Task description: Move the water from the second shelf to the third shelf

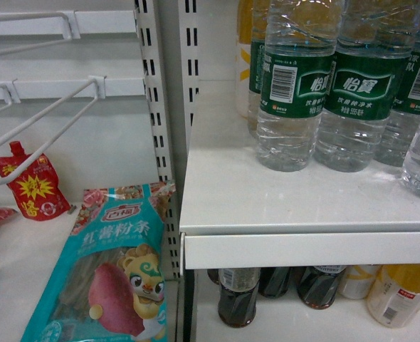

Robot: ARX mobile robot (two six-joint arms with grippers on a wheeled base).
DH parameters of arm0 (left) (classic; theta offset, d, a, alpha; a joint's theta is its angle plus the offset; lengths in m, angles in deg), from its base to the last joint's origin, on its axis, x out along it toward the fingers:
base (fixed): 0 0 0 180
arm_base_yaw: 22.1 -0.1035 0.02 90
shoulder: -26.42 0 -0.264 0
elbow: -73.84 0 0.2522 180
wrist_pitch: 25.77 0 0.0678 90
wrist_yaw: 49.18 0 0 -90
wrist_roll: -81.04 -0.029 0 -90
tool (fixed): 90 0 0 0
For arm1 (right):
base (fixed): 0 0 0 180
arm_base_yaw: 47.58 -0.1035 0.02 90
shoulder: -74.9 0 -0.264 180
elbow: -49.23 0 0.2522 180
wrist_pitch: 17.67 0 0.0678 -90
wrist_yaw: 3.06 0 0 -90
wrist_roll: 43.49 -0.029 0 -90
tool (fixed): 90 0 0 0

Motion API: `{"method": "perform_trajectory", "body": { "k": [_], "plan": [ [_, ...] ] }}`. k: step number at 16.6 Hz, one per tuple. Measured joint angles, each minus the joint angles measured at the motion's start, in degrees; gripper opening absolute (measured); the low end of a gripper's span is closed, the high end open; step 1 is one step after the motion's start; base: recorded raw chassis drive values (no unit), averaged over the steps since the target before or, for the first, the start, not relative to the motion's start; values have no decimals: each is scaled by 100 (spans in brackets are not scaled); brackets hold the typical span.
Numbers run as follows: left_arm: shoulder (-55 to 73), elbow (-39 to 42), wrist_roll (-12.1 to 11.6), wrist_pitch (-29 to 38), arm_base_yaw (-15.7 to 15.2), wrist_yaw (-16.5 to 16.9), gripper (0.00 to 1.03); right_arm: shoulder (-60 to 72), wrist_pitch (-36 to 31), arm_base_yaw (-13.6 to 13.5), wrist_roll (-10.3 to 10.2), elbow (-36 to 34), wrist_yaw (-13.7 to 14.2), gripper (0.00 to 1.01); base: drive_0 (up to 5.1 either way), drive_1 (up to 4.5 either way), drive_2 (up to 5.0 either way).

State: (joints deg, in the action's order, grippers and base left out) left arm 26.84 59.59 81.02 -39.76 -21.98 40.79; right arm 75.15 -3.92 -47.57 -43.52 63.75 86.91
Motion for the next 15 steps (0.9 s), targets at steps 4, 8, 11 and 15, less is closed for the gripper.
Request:
{"method": "perform_trajectory", "body": {
  "k": [4, 8, 11, 15],
  "plan": [
    [0, 0, 2, 2, 0, -2, 98, 0, 22, 0, 2, 0, 2, 2, 0, 0, 0],
    [0, 0, 2, 2, 0, -2, 98, 0, 20, 0, 7, 0, 2, 20, 0, 0, 0],
    [0, 0, 2, 2, 0, -2, 98, 0, 20, 0, 7, 0, 2, 40, 0, 0, 0],
    [0, 0, 2, 2, 0, -2, 98, 0, 20, 0, 7, 0, 2, 77, 0, 0, 0]
  ]
}}
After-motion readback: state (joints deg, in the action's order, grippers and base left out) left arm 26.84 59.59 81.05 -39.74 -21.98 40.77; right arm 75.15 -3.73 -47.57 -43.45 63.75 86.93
